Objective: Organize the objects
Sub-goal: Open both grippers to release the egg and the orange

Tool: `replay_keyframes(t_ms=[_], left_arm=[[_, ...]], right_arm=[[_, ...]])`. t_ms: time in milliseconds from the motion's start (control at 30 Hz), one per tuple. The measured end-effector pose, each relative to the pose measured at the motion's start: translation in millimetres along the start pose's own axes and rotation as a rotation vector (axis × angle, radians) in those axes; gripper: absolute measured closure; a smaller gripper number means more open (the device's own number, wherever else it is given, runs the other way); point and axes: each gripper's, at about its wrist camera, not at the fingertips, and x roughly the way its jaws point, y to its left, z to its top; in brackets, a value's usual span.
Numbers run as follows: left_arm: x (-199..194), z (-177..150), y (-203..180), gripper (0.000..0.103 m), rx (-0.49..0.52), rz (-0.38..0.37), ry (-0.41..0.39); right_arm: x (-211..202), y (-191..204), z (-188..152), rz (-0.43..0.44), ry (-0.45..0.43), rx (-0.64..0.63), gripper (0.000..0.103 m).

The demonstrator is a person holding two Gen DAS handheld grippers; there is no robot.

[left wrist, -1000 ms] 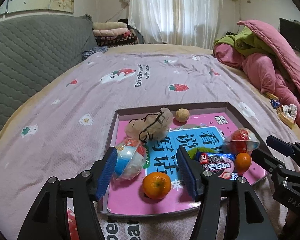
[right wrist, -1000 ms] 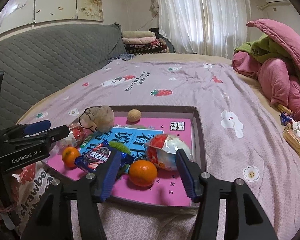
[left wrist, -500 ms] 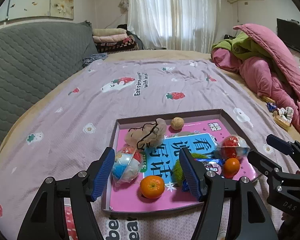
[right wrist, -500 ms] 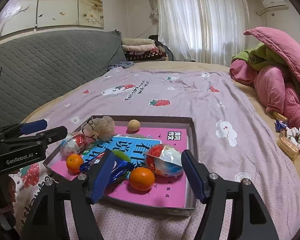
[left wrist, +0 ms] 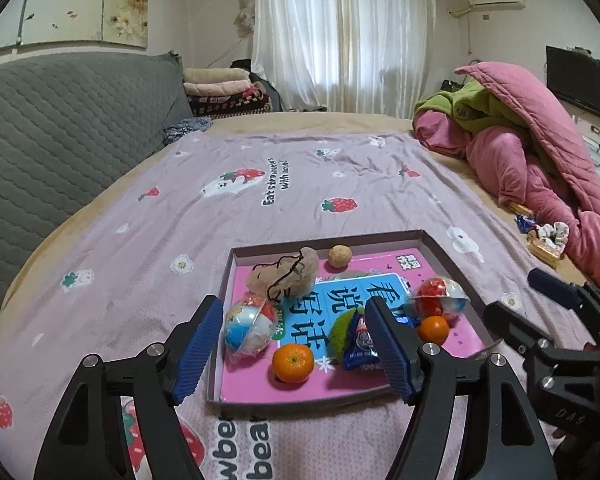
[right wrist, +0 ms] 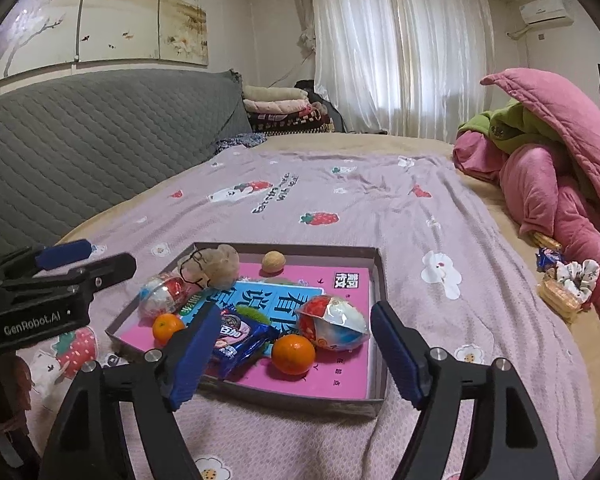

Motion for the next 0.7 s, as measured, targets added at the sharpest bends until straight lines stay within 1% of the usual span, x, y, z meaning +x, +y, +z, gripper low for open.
replay_keyframes(t_ms=[233,467,700], left_arm=[[-17.4,-6.2,4.4,0.025,-0.01,0.01,-0.016],[-33.2,-14.5,6.4,0.024,0.007,0.047,-0.035],[-44.3,-25.6,10.3,0.024,-0.006,0.05,-0.036]], right_arm=[[-19.2,5.3,5.2,-0.01,-0.025,0.004,0.019],[-29.8,17.4,2.0,-0.027,-0.019,-0.014,0.016],[-38.9,25.9,0.7,-0.042,-0.024,-0.022,0.015]])
